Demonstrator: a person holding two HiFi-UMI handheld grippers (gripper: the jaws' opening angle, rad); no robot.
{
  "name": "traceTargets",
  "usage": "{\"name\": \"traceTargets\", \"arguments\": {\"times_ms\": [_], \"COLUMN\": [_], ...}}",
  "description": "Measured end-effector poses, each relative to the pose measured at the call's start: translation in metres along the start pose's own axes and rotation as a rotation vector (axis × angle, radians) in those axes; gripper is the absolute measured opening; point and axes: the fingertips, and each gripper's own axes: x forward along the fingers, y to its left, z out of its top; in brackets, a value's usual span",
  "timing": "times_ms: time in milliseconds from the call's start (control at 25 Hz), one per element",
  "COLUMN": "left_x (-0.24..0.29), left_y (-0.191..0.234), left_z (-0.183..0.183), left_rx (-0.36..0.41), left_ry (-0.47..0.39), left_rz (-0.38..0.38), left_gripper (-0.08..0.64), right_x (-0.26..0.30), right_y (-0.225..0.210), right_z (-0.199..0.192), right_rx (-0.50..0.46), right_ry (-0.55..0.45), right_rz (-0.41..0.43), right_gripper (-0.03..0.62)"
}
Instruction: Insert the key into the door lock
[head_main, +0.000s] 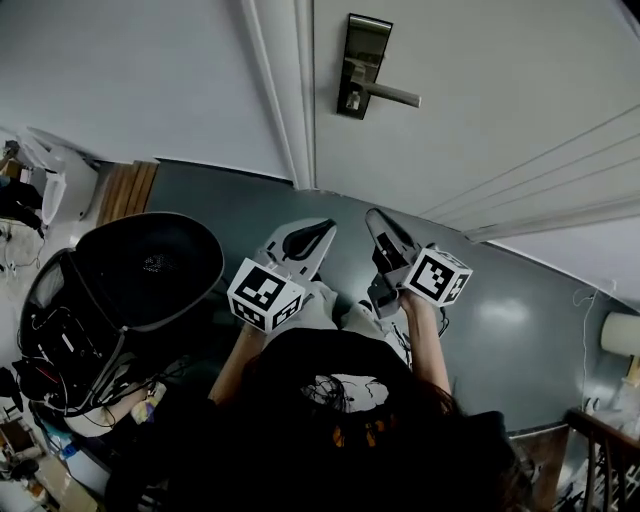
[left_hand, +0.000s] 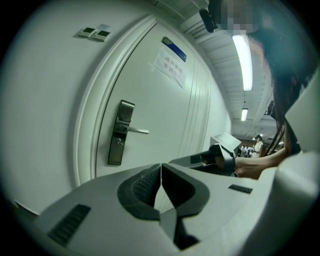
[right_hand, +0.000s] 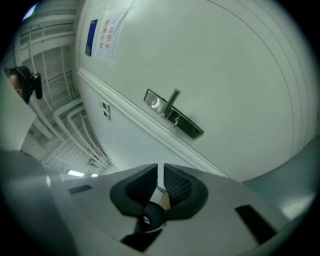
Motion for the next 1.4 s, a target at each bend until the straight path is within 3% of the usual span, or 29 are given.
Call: {"name": "traceTargets", "arguments": {"times_ms": [400,800,1240,1400], "left_x": [0.022,0.021,0.022,0.031], "left_y": [-0.071,-0.147,-0.186,-0.193], "left_z": [-0.008,-0.017,-0.031,-0.035], "left_rx": [-0.020,0.007,0.029,0.033], "left_ry": [-0.006,-0.001,0.026,0.036], "left_rz": [0.021,0.024,0.021,0.014], "left_gripper": [0.008,0.008,0.008,0.008], "right_x": [-0.079,-0.149,-0.183,-0.191], "right_y": [-0.001,0.014,0.014,0.005], "right_z": [0.003,-0.014,-0.019,-0.010], "right_rx": [-0.168,-0.454,-0.660,-0.671], "right_ry": [0.023,0.027,0.035,0.030], "right_rz": [0.002,0.013,-0.001,-0.013], "right_gripper": [0.028,0.028,0.012,0.009]}}
